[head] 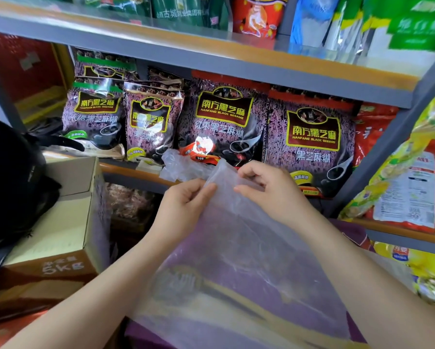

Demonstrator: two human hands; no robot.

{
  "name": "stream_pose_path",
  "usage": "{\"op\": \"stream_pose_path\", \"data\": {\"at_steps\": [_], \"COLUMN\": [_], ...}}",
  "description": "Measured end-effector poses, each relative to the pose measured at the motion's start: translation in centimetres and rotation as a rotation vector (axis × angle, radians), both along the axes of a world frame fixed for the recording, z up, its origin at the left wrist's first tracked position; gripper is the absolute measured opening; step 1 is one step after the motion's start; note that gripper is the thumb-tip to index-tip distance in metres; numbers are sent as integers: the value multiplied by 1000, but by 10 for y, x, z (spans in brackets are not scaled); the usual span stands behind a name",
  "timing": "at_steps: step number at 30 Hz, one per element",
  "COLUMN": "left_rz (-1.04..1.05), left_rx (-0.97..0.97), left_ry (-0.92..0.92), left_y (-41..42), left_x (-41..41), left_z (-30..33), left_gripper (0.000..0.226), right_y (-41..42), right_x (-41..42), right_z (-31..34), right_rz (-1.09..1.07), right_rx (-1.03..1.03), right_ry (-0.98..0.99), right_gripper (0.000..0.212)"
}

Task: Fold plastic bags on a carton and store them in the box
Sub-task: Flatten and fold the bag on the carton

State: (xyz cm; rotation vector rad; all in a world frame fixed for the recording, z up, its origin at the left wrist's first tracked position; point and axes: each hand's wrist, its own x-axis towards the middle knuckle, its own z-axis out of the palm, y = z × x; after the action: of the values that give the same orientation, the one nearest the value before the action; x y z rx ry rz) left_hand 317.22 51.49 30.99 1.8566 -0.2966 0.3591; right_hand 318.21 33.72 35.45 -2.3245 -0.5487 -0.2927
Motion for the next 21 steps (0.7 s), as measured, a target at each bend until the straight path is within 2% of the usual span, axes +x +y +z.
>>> {"op": "stream_pose_path", "data": {"at_steps": [2,6,8,10,12,14,17,21], "left_rz": [-3,29,75,120,159,186,216,254], "left_rx": [-11,21,70,115,144,169,201,267], "left_ry": [1,15,22,21,22,26,14,2], "left_y": [-1,-2,-4,-4,-2,0,-1,-5], "left_x": [-2,-2,-1,0,0,1,3,6], "left_z": [-1,-4,-5,-7,-9,-12,-17,-25], "left_gripper": [42,47,44,41,40,41,42,41], "right_y": [-6,-10,-11,-18,-30,-42,-52,-52], "right_x": [-1,-7,-11,-9,-6,-6,-3,6], "right_z": [-3,-3,-5,-9,-10,-9,-11,-21], "right_rz": [-31,-85,-81,-17,71,104,14,-144], "right_rx": [-30,-226,-257,-157,-85,-138,-183,-142], "right_ry": [-10,-281,-165,89,327,454,479,346], "right_gripper": [6,17,19,5,10,11,17,28]}}
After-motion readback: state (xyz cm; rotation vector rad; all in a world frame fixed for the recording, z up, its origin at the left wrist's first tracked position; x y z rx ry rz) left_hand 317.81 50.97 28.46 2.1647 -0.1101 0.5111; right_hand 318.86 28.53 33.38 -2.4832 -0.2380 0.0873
